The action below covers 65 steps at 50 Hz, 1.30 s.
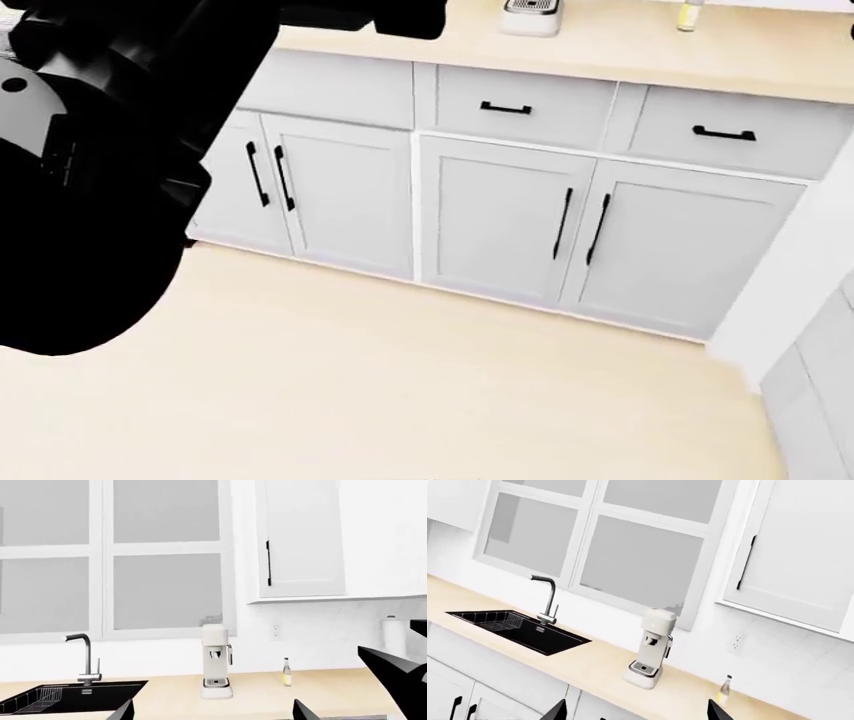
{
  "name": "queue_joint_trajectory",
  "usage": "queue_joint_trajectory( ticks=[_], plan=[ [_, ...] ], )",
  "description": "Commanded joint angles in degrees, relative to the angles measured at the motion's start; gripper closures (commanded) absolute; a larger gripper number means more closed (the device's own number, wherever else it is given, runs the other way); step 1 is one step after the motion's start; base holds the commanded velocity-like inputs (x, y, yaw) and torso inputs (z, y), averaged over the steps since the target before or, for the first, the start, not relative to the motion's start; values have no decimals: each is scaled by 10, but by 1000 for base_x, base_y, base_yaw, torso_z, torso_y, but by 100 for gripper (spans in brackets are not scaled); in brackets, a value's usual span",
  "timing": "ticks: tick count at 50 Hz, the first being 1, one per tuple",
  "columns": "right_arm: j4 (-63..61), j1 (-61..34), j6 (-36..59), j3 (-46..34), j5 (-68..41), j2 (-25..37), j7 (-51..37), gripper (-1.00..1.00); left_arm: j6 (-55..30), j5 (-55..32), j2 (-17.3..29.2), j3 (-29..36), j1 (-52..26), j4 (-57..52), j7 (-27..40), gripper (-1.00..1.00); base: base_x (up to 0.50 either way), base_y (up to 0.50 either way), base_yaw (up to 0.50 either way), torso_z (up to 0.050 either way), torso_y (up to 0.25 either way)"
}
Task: Move the drinks to the dining counter.
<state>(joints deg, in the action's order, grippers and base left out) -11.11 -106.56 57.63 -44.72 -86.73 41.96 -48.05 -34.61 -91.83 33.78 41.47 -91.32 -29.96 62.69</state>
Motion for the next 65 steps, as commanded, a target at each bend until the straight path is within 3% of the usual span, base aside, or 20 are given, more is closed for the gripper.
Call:
queue_joint_trajectory(
  ticks=[1, 22, 27, 31, 35, 53, 65],
  plan=[
    [0, -1, 1, 1, -1, 0, -2, -100, 0, 0, 1, -1, -1, 1, 1, -100, -83, -23, -500, 0, 0],
    [6, -11, 22, -15, 13, 1, -12, -100, 1, -4, 1, -1, -1, 0, 3, -100, -83, -17, -496, 0, 0],
    [19, -18, 44, -33, 20, -4, -8, -100, 1, -2, 1, 0, 0, 1, 1, -100, 0, 0, 0, 0, 0],
    [12, 8, -22, 14, 4, 1, -11, -100, 2, 0, 1, 0, 1, 2, -1, -100, 0, 0, 0, 0, 0],
    [5, 7, -27, 16, 13, 3, -14, -100, 2, 1, 1, 0, 1, 2, -1, -100, 197, 27, 0, 0, 0],
    [6, -10, 15, -6, 10, 2, -22, -100, 1, -4, 3, -2, -4, 0, 2, -100, 500, 36, 0, 0, 0],
    [9, 8, -13, 16, -15, 2, -25, -100, 1, -4, 2, -1, -2, 0, 2, -100, 500, 31, 0, 0, 2]
  ],
)
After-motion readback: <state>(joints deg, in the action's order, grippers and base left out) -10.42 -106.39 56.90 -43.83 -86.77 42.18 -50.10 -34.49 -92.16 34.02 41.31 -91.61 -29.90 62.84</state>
